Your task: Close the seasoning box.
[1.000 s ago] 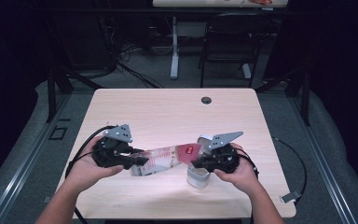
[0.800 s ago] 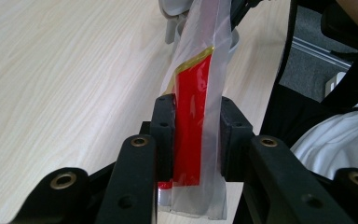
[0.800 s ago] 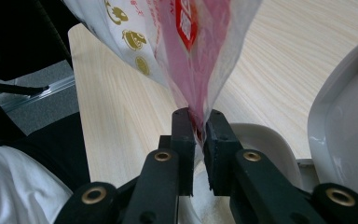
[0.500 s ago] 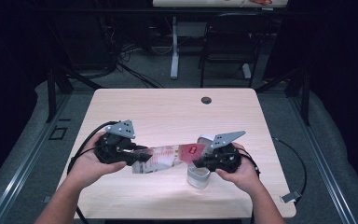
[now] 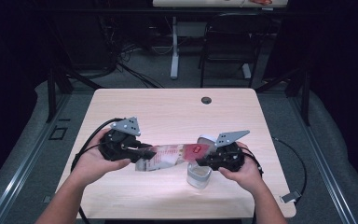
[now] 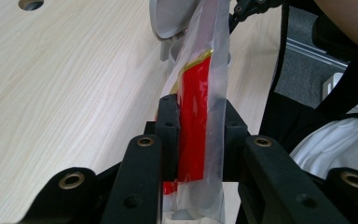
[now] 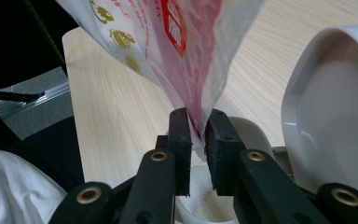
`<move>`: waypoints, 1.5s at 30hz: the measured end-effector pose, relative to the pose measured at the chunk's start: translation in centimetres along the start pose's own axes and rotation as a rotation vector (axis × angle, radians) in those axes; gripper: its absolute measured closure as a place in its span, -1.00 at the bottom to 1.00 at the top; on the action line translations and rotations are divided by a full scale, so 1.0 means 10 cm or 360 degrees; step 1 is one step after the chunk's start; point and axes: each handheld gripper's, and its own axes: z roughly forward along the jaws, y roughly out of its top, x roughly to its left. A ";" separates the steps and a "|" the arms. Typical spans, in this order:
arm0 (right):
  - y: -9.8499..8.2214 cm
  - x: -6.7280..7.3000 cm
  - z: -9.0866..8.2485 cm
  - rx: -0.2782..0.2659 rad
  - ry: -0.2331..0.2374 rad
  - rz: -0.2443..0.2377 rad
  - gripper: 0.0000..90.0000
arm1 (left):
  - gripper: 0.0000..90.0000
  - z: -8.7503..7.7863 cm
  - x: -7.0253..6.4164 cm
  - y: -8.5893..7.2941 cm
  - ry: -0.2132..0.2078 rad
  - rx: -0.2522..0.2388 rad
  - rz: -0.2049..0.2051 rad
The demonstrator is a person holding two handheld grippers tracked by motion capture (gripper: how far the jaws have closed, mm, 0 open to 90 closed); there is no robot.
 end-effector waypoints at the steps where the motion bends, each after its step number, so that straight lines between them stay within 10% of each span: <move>1: 0.00 0.00 0.00 -0.0006 -0.0005 0.0003 0.80 | 0.68 0.00 0.00 0.00 -0.0002 0.0001 0.0000; 45: -0.02 -0.02 -0.07 0.0001 -0.0016 -0.0039 0.90 | 0.76 0.00 -0.03 0.18 0.0001 0.0069 0.0003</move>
